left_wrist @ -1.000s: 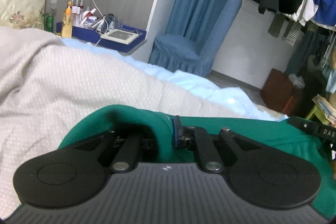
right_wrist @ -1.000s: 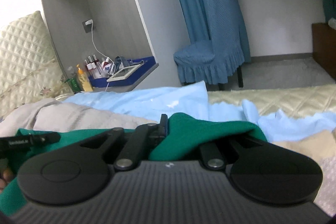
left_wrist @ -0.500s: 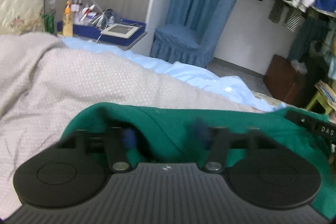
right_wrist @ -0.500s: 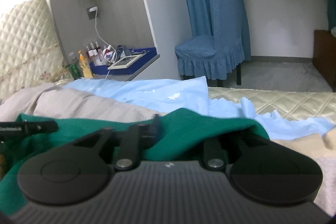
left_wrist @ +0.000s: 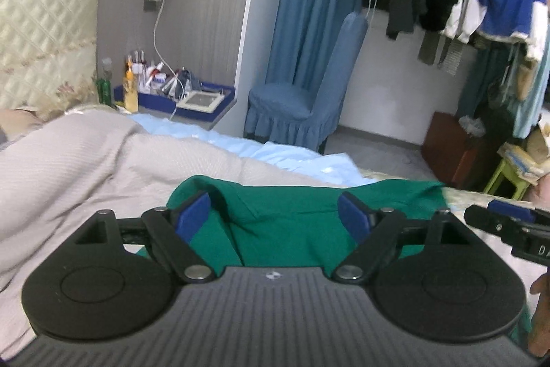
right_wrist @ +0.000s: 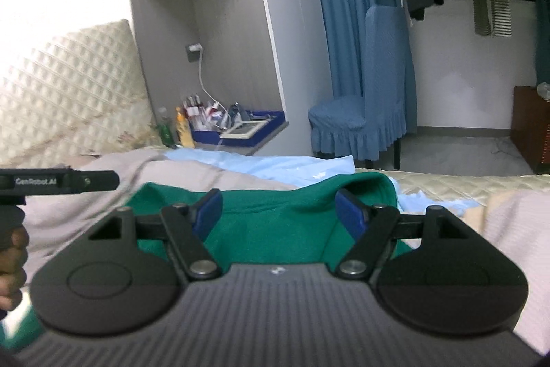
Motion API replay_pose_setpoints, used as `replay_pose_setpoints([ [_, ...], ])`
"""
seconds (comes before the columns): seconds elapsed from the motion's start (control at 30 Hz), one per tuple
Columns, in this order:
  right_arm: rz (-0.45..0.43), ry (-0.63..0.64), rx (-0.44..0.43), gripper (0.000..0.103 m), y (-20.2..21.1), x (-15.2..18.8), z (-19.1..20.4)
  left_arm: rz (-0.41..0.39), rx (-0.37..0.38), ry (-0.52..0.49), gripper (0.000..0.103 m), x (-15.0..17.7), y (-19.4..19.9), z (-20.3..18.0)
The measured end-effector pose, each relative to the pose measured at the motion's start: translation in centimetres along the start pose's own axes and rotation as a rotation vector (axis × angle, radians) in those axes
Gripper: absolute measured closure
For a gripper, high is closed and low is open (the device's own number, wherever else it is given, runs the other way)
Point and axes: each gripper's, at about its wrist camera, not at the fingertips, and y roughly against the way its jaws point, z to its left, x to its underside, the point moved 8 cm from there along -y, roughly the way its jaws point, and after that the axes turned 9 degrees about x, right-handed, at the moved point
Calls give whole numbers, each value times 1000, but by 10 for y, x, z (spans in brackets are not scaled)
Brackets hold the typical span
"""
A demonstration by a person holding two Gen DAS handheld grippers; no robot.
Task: Fold large clothes
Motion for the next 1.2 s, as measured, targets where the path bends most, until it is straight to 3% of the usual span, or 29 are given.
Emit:
replay_pose_setpoints([
  [0.27,-5,25,-34,29,139,24,15,-28,10,4,16,36,145,-61],
  [0.43,63,45,-51,29,203,61,24,-32,15,24,14,83,218,-93],
  [0.57,152,37,-69,29,232,92,27,-19,3,18,11,123,252,-111],
  [0.8,300,4,-129,29,243,139,48,7,-54,-32,10,183,275,-124],
  [0.9,347,22,-153,29,240,163,57,30,-58,-1,8,201,267,-114],
  [0.97,383,40,-168,30,234,177,63,34,-74,29,8,208,260,-104],
  [1.07,449,-35,-180,30,217,191,60,44,-61,89,8,209,249,-86],
  [1.2,487,-28,-171,30,207,205,62,67,-75,86,8,207,231,-72],
])
